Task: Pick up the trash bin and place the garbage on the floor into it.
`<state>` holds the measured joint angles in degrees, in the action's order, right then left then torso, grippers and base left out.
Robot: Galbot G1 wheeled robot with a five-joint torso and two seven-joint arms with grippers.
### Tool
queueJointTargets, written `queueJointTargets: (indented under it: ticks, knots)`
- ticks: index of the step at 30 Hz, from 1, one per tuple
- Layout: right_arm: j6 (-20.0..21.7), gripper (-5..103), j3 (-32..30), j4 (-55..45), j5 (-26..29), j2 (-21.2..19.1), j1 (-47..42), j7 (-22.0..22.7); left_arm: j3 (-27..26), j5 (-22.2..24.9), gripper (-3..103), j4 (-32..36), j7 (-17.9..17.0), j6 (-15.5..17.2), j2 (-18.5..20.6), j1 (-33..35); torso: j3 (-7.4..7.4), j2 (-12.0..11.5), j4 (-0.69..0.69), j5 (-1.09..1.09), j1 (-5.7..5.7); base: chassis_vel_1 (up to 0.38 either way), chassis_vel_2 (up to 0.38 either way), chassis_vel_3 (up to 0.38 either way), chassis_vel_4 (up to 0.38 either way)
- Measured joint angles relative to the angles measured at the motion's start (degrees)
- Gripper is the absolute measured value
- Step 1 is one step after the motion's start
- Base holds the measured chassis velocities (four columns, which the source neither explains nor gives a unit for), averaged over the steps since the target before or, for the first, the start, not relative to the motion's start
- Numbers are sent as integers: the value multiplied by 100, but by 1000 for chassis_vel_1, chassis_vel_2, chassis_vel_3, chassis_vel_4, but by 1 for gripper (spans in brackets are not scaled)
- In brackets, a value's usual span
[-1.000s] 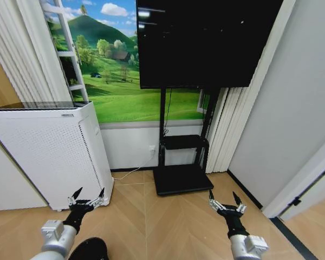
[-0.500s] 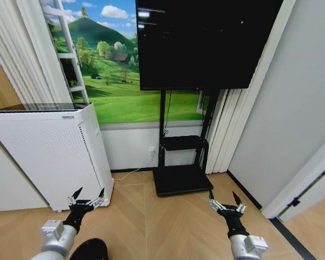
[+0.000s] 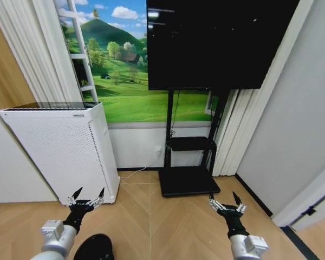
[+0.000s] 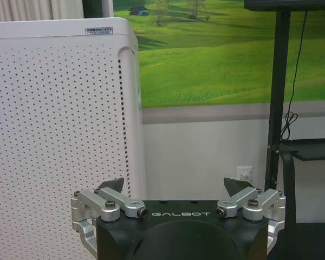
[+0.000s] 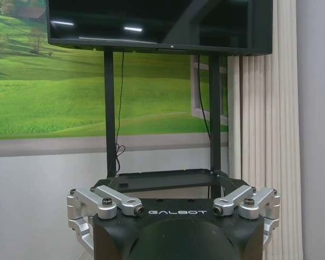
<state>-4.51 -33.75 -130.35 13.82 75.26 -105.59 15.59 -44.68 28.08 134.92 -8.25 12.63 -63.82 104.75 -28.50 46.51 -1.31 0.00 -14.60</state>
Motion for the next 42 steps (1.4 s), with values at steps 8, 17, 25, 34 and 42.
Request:
queueJointTargets:
  ticks: [8, 17, 25, 34, 42]
  knots:
    - [0, 100, 0, 0, 0, 0, -1, 0, 0, 0, 100, 0, 0, 0, 0, 0, 4, -6, -3, 0, 2, 0, 0, 0, 0]
    - [0, 100, 0, 0, 0, 0, 0, 0, 0, 0, 100, 0, 0, 0, 0, 0, 9, -17, -2, 0, 6, 60, -36, -70, 34]
    - [0, 100, 0, 0, 0, 0, -2, 1, 0, 0, 100, -1, 0, 0, 0, -1, 12, -20, -2, -3, 9, 217, -157, -210, 153]
    - [0, 100, -2, 0, 0, -1, -2, 1, 0, 0, 100, -1, 2, 0, 0, 0, 14, -24, -3, 0, 11, 350, -189, -345, 199]
    - [0, 100, 0, 1, 0, 0, -3, 1, 0, 0, 100, -1, 1, -1, 1, 0, 16, -25, -4, -3, 12, 451, -260, -442, 254]
